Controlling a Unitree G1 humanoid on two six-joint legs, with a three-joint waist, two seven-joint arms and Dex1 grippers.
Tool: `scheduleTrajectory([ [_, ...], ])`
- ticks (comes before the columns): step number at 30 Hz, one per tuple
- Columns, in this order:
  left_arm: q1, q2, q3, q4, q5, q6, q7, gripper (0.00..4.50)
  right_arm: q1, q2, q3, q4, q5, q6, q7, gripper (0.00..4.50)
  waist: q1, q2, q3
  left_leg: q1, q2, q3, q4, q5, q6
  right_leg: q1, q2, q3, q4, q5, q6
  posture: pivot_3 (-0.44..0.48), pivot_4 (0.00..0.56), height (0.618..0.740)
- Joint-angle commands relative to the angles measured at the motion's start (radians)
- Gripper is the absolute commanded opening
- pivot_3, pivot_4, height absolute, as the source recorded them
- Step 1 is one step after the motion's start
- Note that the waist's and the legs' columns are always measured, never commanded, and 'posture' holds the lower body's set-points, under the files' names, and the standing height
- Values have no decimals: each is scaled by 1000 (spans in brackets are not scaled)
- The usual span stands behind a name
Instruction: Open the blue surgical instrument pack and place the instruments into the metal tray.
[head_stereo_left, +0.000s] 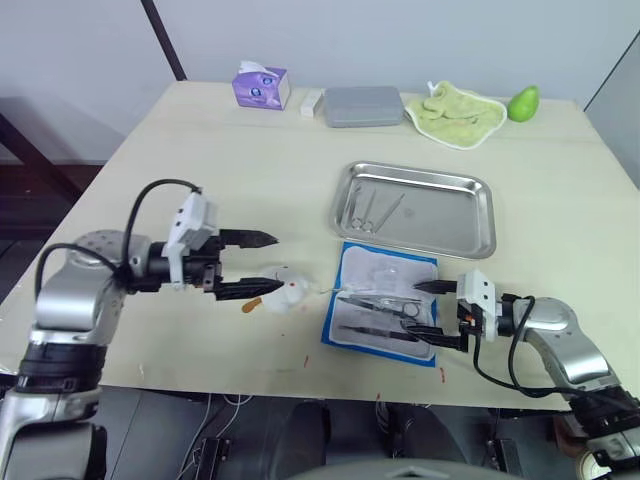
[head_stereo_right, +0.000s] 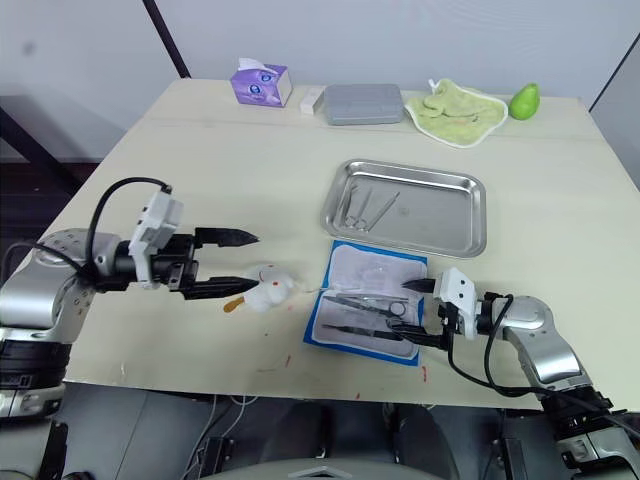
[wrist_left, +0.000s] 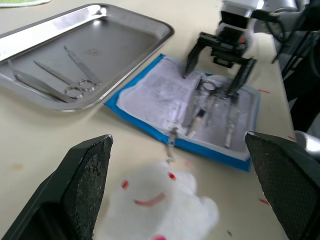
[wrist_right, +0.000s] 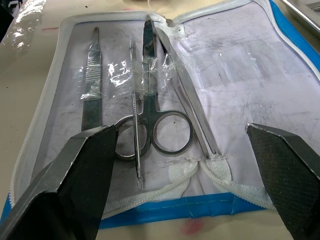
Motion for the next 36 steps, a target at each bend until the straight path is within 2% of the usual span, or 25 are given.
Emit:
scheduleTrajectory([
  [1, -72, -44, -92, 13, 67, -8, 30, 4482, 28, -4, 30, 30, -34, 31, -2, 4500, -1, 0, 0, 0, 0, 0, 0, 0, 0, 0, 0, 0, 0, 0, 0, 0, 150, 740],
  [3, -100, -69, -135, 39, 88, -34, 9, 4482, 27, -1, 30, 26, -33, 34, -6, 4500, -3, 0, 0, 0, 0, 1, 0, 0, 0, 0, 1, 0, 0, 0, 0, 0, 150, 740],
  [4, -114, -83, -158, 57, 106, -52, 3, 3991, 27, -1, 30, 23, -34, 34, -8, 4500, -5, 0, 0, 0, 0, 1, 0, 0, 0, 0, 1, 0, 0, 0, 0, 0, 150, 740],
  [5, -125, -99, -178, 71, 119, -62, 2, 3931, 27, -2, 31, 21, -36, 32, -10, 4500, -6, 0, 0, 0, 0, 1, 0, 0, 0, -1, 2, 1, 0, 0, 0, 0, 150, 740],
  [7, -144, -129, -219, 89, 142, -72, 1, 3283, 28, -1, 31, 19, -39, 30, -15, 4500, -4, 0, 0, 0, 0, 0, 0, 0, 0, -1, 2, 0, 0, 0, 0, 0, 150, 740],
  [13, -184, -212, -297, 146, 209, -82, 25, 3283, 34, 1, 30, 7, -41, 33, -35, 4500, -3, 0, 0, 0, 0, 1, 0, 0, 0, 0, 2, 0, 0, 0, 0, 0, 150, 740],
  [25, -239, -305, -377, 248, 322, -145, 52, 3283, 32, 2, 36, 11, -44, 34, -47, 4500, -2, 0, 0, -1, 0, 1, 1, 0, 0, 0, 2, 0, 0, 0, 0, 0, 150, 740],
  [32, -241, -321, -408, 271, 392, -197, 63, 3283, 31, 2, 36, 12, -43, 33, -51, 4500, -4, 0, 0, -1, 0, 1, 1, 0, 0, 0, 2, 0, 0, 0, 0, 0, 150, 740],
  [36, -224, -317, -413, 233, 376, -174, 29, 3283, 31, 3, 36, 12, -43, 34, -52, 4500, -3, 0, 0, 0, 0, 1, 1, 0, 0, 0, 2, 0, 0, 0, 0, 0, 150, 740],
])
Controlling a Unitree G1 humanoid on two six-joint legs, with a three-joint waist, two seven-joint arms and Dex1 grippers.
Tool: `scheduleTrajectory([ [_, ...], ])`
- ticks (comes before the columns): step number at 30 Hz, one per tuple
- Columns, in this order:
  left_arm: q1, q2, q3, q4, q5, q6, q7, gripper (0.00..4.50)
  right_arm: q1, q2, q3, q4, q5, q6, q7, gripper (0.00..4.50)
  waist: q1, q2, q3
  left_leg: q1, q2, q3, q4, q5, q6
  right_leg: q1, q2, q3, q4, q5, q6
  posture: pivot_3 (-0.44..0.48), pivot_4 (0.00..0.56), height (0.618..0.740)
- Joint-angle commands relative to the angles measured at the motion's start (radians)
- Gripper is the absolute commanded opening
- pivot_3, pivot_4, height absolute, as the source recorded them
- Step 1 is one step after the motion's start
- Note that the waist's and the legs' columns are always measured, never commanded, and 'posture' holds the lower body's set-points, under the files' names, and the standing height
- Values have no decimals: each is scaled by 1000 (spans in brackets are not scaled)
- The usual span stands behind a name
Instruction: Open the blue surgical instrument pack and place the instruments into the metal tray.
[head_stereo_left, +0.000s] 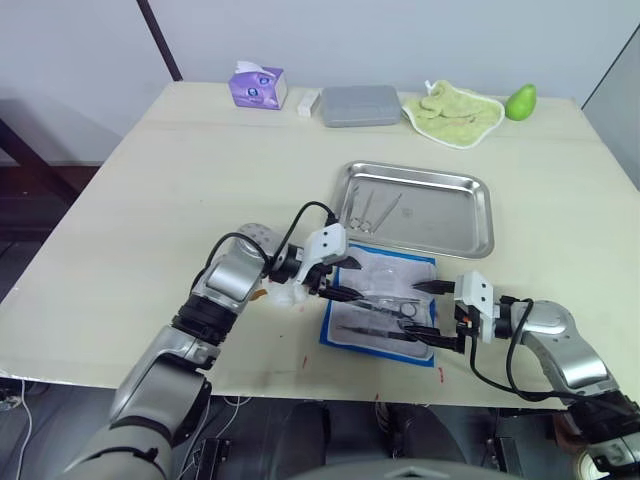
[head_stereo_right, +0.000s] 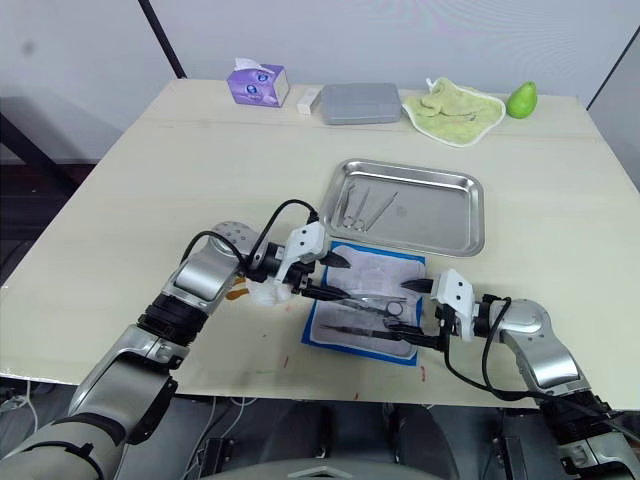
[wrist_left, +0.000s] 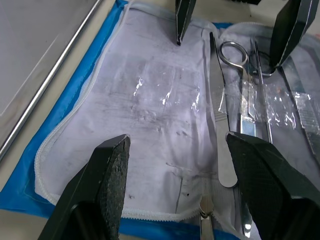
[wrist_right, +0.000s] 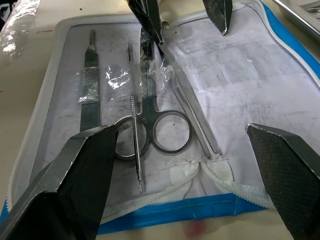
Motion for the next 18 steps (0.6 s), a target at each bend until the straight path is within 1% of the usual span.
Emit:
scheduleTrajectory([
  [1, 13, 10, -13, -59, -10, 18, -38, 3283, 25, -5, 27, 39, -40, 29, -6, 4500, -1, 0, 0, 0, 0, 0, 0, 0, 0, 0, 0, 0, 0, 0, 0, 0, 150, 740],
  [9, 6, 9, -29, -42, 31, 1, -26, 3283, 25, -3, 29, 39, -41, 31, -7, 4500, 0, 0, 0, 0, 0, 0, 0, 0, 0, 0, 0, 0, 0, 0, 0, 0, 150, 740],
  [12, 1, 3, -33, -33, 39, 1, -26, 2343, 24, -3, 29, 41, -42, 31, -7, 4500, 0, 0, 0, 0, 0, 0, 0, 0, 0, 0, 0, 0, 0, 0, 0, 0, 150, 740],
  [14, 3, 3, -35, -38, 40, 3, -31, 1517, 26, -3, 29, 38, -41, 32, -8, 4500, 0, 0, 0, 0, 0, 0, 0, 0, 0, 0, 0, 0, 0, 0, 0, 0, 150, 740],
  [17, 5, 2, -34, -45, 40, 7, -37, 80, 28, -4, 29, 35, -42, 34, -10, 4500, 0, 0, 0, 0, 0, 0, 0, 0, 0, 0, 0, 0, 0, 0, 0, 0, 150, 740],
  [18, 5, 1, -34, -47, 41, 7, -39, 30, 29, -4, 28, 35, -41, 34, -10, 4500, 0, 0, 0, 0, 0, 0, 0, 0, 0, 0, 0, 0, 0, 0, 0, 0, 150, 740],
])
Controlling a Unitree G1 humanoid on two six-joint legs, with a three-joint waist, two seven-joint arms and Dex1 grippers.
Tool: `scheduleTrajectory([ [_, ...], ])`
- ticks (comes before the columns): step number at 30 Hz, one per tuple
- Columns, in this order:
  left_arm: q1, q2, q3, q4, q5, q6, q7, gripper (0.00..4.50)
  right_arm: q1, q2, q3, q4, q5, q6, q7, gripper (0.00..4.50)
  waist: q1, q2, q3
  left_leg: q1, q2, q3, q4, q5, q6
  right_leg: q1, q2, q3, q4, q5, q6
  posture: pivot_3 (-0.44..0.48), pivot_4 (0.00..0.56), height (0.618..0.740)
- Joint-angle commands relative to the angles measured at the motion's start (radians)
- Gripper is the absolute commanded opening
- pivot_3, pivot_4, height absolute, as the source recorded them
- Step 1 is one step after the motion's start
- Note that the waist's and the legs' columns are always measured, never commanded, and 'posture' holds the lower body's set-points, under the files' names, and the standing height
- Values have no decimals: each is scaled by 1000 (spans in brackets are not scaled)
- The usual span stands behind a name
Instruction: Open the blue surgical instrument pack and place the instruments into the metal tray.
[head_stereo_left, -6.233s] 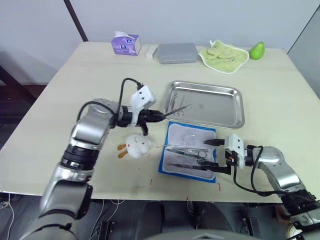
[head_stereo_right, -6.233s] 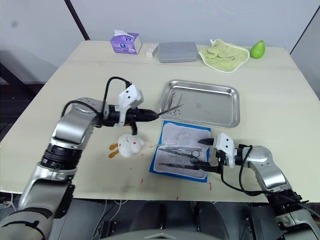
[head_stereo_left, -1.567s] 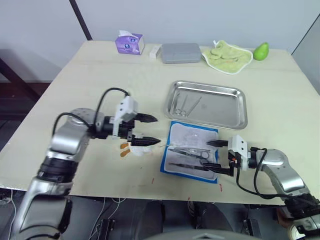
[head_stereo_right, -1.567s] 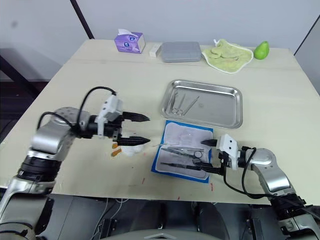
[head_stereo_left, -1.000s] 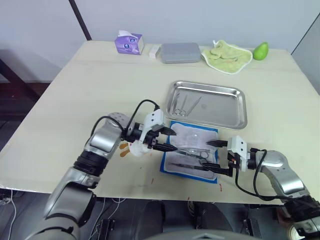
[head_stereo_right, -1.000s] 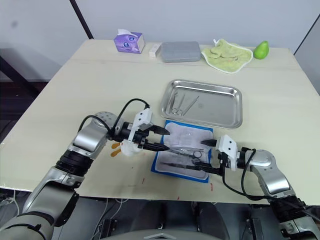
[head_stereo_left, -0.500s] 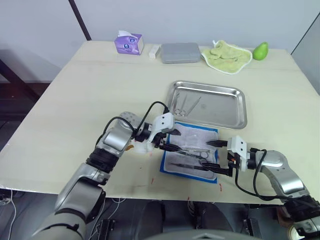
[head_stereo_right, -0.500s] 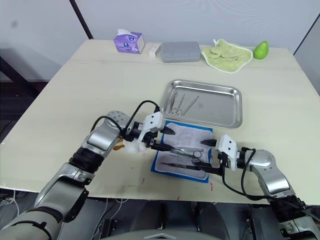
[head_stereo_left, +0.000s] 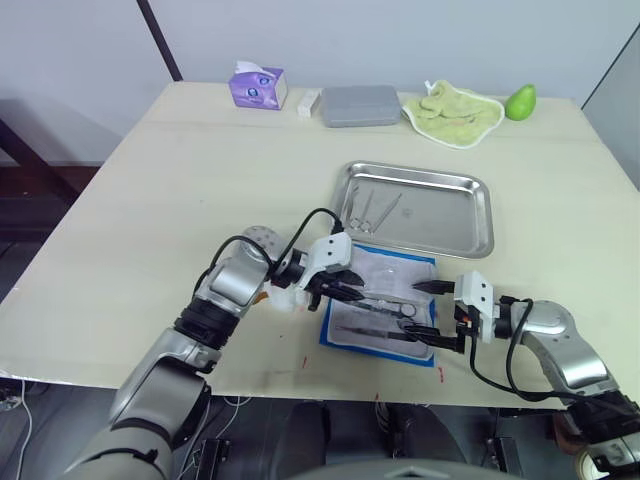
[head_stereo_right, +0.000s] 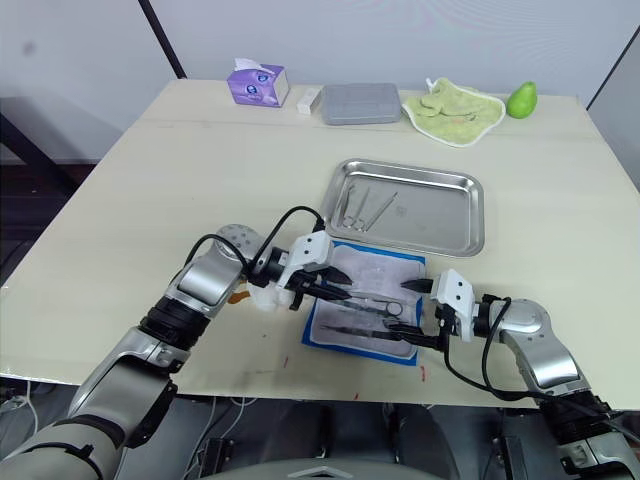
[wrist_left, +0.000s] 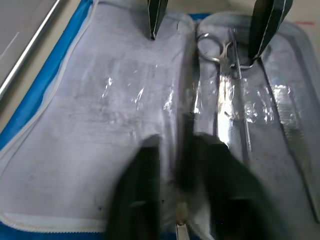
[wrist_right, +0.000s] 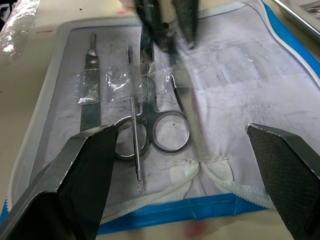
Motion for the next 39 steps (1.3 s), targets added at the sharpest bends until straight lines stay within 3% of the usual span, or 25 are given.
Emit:
scheduleTrajectory([
  [1, -5, 3, -4, -15, 7, 3, -1, 30, 30, -5, 28, 35, -41, 32, -8, 4500, 0, 0, 0, 0, 0, 0, 0, 0, 0, 0, 0, 0, 0, 0, 0, 0, 150, 740],
  [15, -11, 1, -17, -19, 34, -31, -10, 30, 25, -3, 30, 37, -43, 34, -11, 4500, 0, 0, 0, 0, 0, 0, 0, 0, 0, 0, 0, 0, 0, 0, 0, 0, 150, 740],
  [39, -156, 77, -18, -90, 19, 132, -123, 30, 1, -13, 79, 67, -91, 61, -25, 4500, -23, 0, 0, 0, 1, -1, 0, 0, 0, 0, 1, 0, 0, 0, 0, 0, 150, 740],
])
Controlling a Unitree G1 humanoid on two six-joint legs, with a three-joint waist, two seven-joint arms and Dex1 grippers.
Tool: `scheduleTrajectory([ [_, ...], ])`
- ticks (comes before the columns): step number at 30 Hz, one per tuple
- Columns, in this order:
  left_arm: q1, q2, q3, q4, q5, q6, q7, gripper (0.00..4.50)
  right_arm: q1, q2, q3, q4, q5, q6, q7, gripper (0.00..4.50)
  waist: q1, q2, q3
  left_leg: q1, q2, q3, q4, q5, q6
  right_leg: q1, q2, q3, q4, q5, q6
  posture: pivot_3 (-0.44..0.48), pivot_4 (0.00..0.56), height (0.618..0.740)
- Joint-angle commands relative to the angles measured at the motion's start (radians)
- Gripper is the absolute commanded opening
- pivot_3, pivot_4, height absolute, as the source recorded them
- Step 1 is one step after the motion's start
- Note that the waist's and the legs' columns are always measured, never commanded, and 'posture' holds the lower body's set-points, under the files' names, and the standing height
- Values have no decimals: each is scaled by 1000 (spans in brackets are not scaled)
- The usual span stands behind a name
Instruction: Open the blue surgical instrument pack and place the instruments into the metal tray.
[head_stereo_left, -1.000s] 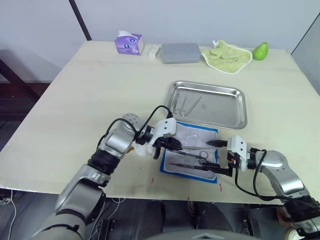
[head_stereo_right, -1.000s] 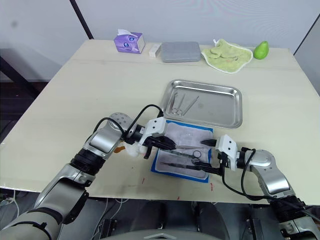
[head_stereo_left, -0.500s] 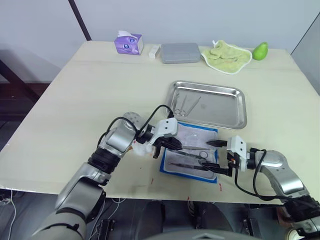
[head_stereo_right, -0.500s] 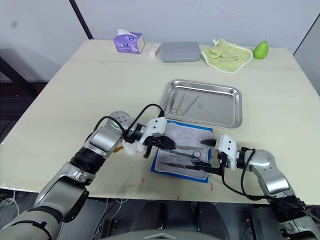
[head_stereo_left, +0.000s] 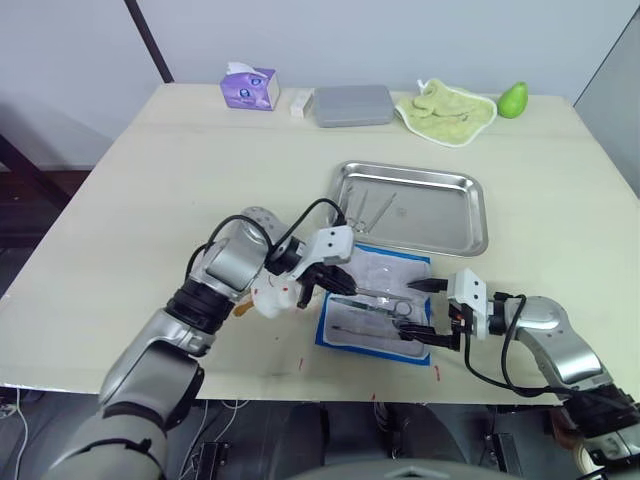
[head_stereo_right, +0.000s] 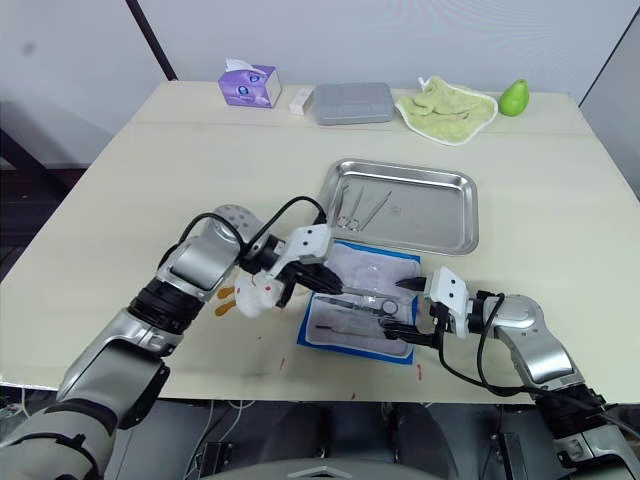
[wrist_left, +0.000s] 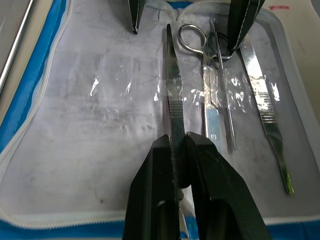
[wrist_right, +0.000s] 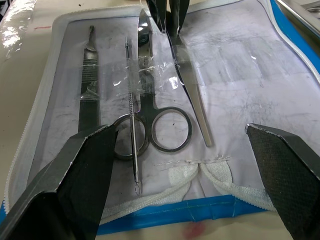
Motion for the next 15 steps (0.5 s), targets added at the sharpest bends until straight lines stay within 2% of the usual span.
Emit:
scheduleTrajectory([
  [1, -46, 12, 22, -43, -12, -3, -11, 30, 28, -14, 44, 66, -74, 50, -17, 4500, 0, 0, 0, 0, 0, 0, 0, 0, 0, 0, 0, 0, 0, 0, 0, 0, 150, 740],
  [8, -53, 56, 41, -51, -25, 0, -41, 30, 24, -14, 52, 73, -79, 53, -15, 4500, -2, 0, 0, 0, 0, 0, 0, 0, 0, 0, 0, 0, 0, 0, 0, 0, 150, 740],
  [15, -14, 164, 80, -67, -52, -13, -78, 30, 19, -7, 52, 83, -77, 46, -15, 4500, -2, 0, 0, 1, 1, 0, 0, 0, 0, 0, 0, 1, 0, 0, 0, 0, 150, 740],
])
